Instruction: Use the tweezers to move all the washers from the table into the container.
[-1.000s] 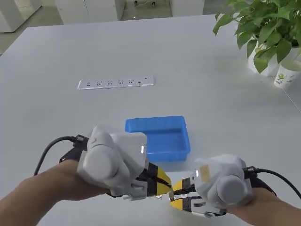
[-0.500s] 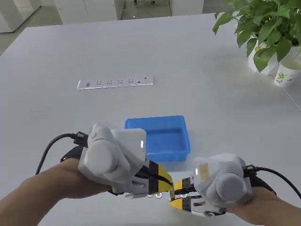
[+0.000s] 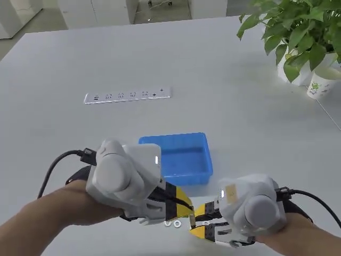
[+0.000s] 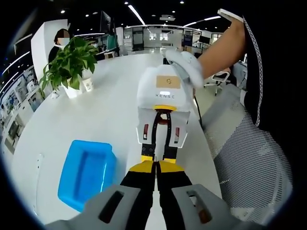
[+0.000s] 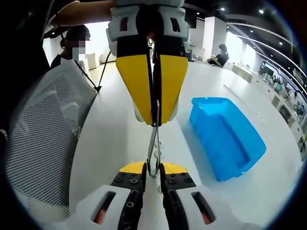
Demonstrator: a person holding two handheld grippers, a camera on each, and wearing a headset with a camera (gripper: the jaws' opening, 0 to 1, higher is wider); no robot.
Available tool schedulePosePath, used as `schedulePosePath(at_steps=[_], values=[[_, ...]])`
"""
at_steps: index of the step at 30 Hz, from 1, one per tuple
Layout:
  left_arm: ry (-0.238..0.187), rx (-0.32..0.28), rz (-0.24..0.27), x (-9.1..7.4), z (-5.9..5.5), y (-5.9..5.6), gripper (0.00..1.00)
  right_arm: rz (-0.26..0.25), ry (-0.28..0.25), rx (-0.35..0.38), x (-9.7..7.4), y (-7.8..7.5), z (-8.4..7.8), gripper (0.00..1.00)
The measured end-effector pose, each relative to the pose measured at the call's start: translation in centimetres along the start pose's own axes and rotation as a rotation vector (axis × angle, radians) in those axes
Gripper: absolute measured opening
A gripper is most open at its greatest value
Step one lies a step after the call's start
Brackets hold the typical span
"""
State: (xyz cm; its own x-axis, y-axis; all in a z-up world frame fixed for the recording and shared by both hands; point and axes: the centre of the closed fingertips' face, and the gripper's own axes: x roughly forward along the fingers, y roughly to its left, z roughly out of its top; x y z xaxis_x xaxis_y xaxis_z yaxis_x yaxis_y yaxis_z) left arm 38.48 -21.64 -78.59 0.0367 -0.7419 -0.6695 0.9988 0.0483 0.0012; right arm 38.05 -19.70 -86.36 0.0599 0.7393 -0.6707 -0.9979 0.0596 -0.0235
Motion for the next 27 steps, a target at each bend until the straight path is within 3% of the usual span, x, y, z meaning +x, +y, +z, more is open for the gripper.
schedulePosePath(at_steps=[12,27], values=[[0.034,0.008,-0.009,0.36,-0.74,-0.28,0.05,0.009,0.004,0.023,0.16,0.1,0.05,0.12],[0.029,0.014,-0.012,0.48,-0.54,-0.38,0.04,0.016,0.005,0.039,0.1,0.15,-0.06,0.11]])
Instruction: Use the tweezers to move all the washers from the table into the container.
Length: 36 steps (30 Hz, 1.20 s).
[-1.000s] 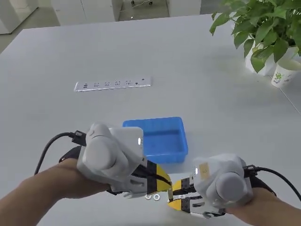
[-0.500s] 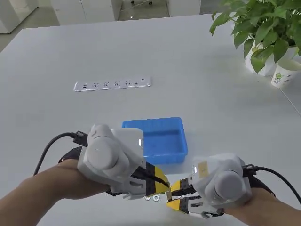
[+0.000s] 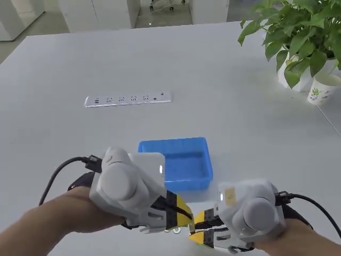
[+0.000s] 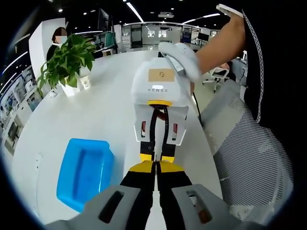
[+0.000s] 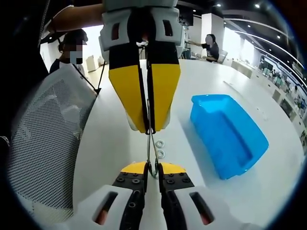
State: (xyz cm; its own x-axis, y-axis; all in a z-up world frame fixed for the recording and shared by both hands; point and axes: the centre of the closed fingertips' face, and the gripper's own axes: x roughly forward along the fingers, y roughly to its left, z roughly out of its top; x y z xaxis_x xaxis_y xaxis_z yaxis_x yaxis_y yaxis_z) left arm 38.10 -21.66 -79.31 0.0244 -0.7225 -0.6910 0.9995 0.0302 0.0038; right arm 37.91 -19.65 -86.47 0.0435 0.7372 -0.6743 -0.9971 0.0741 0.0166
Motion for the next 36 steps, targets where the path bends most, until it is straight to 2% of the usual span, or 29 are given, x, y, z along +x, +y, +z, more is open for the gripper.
schedulePosePath(at_steps=[18,30,36], values=[[0.007,0.01,-0.012,-0.1,0.2,-0.5,0.04,0.006,0.009,-0.007,-0.3,0.5,0.0,0.1],[-0.013,0.002,0.001,-1.7,1.4,-0.2,0.04,-0.002,0.004,-0.024,-1.4,0.2,1.7,0.1],[-0.031,-0.001,0.006,-2.8,2.4,0.1,0.04,-0.01,0.0,-0.026,-2.3,-0.1,2.9,0.1]])
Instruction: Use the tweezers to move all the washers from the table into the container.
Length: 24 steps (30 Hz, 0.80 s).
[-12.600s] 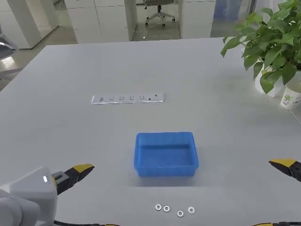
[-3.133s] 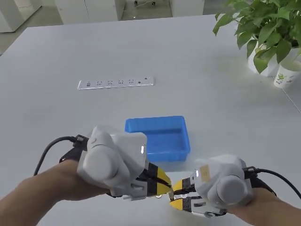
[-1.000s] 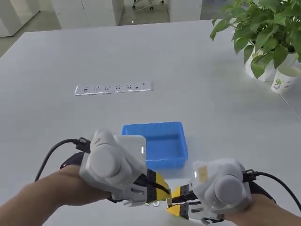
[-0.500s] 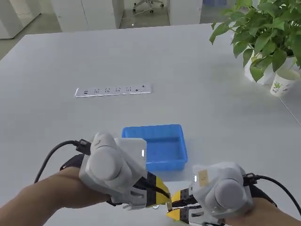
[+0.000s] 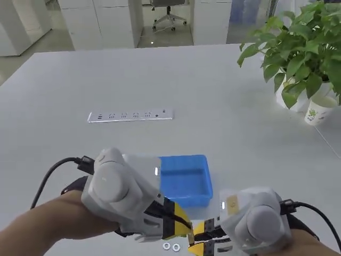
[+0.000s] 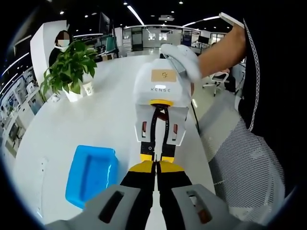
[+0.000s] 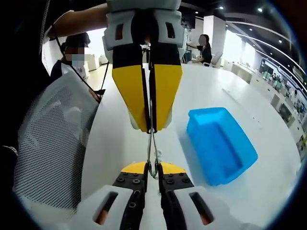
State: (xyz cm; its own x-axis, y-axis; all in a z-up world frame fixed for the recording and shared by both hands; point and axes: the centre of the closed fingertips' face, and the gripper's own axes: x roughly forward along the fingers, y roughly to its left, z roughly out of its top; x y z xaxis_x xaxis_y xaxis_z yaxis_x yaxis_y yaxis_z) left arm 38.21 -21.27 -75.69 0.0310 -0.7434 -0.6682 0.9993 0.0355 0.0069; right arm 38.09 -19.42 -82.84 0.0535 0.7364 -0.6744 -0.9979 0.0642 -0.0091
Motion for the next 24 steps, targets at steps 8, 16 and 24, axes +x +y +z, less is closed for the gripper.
schedulePosePath(at_steps=[8,16,24], values=[[-0.011,0.012,0.014,-1.1,1.6,1.0,0.04,-0.015,-0.008,0.004,-1.2,-1.2,1.4,0.1],[-0.018,0.023,0.016,-1.6,2.6,2.1,0.04,-0.035,-0.008,0.003,-2.1,-2.3,2.0,0.1],[-0.011,0.048,0.015,-2.3,3.6,3.5,0.04,-0.055,-0.028,0.018,-2.7,-3.7,3.0,0.1]])
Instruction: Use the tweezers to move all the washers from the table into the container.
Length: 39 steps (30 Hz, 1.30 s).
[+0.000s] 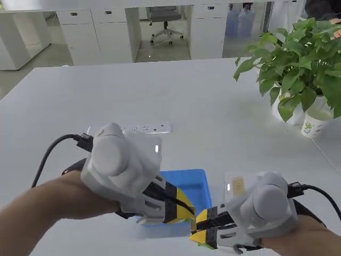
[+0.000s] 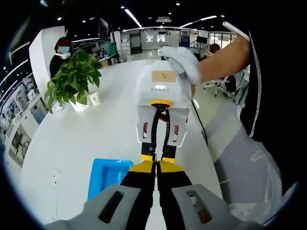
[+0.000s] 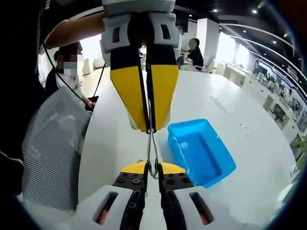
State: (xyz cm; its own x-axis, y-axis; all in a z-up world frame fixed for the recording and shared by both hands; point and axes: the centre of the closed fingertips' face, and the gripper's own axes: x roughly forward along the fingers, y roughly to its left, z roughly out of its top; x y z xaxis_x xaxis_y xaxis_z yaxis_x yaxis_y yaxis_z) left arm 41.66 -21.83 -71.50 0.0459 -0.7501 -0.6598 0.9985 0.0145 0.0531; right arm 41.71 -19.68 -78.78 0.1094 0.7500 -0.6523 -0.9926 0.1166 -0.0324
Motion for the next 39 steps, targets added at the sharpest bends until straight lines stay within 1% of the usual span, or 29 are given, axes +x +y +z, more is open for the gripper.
schedulePosePath(at_steps=[3,6,12,17,20,24,31,39], values=[[0.002,0.007,0.004,-0.2,0.2,0.5,0.04,-0.006,0.0,-0.003,-0.2,-0.7,0.3,0.1],[0.001,0.013,0.011,-0.5,0.5,1.3,0.04,-0.012,-0.002,-0.008,-0.3,-1.5,0.8,0.1],[0.009,0.024,0.026,-0.8,1.0,2.8,0.04,-0.027,-0.021,-0.005,-0.4,-3.2,1.5,0.11],[0.019,0.03,0.029,-0.7,0.8,3.9,0.04,-0.039,-0.028,0.0,-0.1,-4.2,1.6,0.11],[0.024,0.033,0.028,-0.6,0.6,4.6,0.04,-0.044,-0.03,0.002,0.1,-4.8,1.6,0.11],[0.031,0.04,0.027,-0.4,0.4,5.3,0.04,-0.052,-0.033,0.006,0.4,-5.6,1.4,0.11],[0.046,0.048,0.026,0.4,-0.3,6.6,0.04,-0.059,-0.031,0.014,1.1,-7.1,0.7,0.11],[0.063,0.058,0.016,1.6,-1.4,7.6,0.04,-0.06,-0.02,0.021,2.3,-8.3,-0.5,0.11]])
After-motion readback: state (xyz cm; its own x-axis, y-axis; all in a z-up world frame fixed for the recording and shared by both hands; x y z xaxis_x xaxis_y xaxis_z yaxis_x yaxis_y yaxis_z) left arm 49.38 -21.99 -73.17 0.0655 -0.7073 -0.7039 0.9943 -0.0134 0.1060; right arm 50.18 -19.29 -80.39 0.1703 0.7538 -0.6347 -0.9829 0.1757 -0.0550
